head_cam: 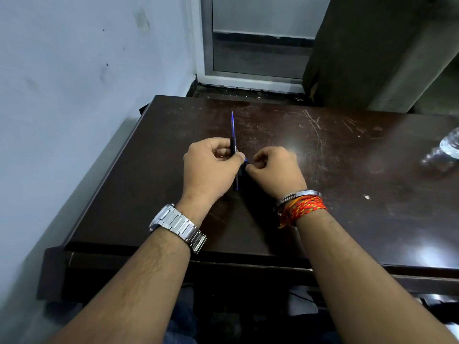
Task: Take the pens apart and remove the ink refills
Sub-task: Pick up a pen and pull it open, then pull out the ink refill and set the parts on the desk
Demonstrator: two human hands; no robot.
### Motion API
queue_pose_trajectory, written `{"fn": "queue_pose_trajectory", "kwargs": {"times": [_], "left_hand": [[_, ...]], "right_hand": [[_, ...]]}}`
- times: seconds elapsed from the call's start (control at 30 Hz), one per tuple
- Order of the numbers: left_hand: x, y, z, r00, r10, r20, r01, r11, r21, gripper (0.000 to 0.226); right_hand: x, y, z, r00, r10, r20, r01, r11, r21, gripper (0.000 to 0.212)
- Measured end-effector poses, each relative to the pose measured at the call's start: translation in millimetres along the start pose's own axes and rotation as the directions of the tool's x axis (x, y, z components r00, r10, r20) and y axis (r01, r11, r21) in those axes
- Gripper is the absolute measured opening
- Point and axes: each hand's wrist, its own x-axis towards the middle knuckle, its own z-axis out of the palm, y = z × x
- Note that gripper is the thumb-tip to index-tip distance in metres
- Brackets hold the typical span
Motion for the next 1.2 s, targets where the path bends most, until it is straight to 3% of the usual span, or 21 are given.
{"fn": "queue_pose_trajectory", "kwargs": {"times": [0.27, 0.4, 0.47, 0.57, 0.63, 0.77, 1.0, 1.2], "left_hand": [[-1.3, -5.3, 2.0, 0.993, -0.033, 0.114, 0.029, 0.999, 0.032, 0.018], [-3.2, -4.9, 4.7, 0.981, -0.006, 0.193, 0.001, 1.000, 0.028, 0.020], [-3.6, -5.0, 5.9, 0.974, 0.003, 0.226, -0.008, 1.000, 0.021, 0.022], [-4.6, -5.7, 7.2, 0.960, 0.005, 0.281, -0.014, 0.999, 0.033, 0.024], [-5.5, -5.9, 8.1, 0.951, 0.000, 0.308, -0.016, 0.999, 0.048, 0.021], [-6.4, -6.3, 9.3, 0.947, 0.002, 0.322, -0.026, 0.997, 0.071, 0.019], [-6.3, -8.1, 10.1, 0.941, 0.014, 0.339, -0.053, 0.993, 0.107, 0.021], [-5.8, -7.8, 9.3, 0.941, 0.019, 0.337, -0.059, 0.992, 0.108, 0.023]], "right_hand": [[2.3, -1.3, -0.5, 0.994, 0.098, -0.037, -0.100, 0.993, -0.055, 0.028], [5.8, -2.9, -11.7, 0.969, 0.195, -0.153, -0.159, 0.963, 0.219, 0.031], [8.2, -4.0, -15.2, 0.943, 0.277, -0.184, -0.174, 0.882, 0.438, 0.030], [11.9, -7.1, -18.2, 0.923, 0.364, -0.125, -0.159, 0.656, 0.738, 0.025], [12.2, -9.1, -19.2, 0.931, 0.356, -0.080, -0.134, 0.537, 0.833, 0.024], [10.6, -12.2, -21.1, 0.944, 0.323, -0.070, -0.087, 0.449, 0.889, 0.018], [10.0, -10.3, -20.8, 0.952, 0.301, -0.057, -0.088, 0.445, 0.891, 0.011], [9.9, -10.0, -16.4, 0.973, 0.228, -0.030, -0.095, 0.519, 0.850, 0.012]]}}
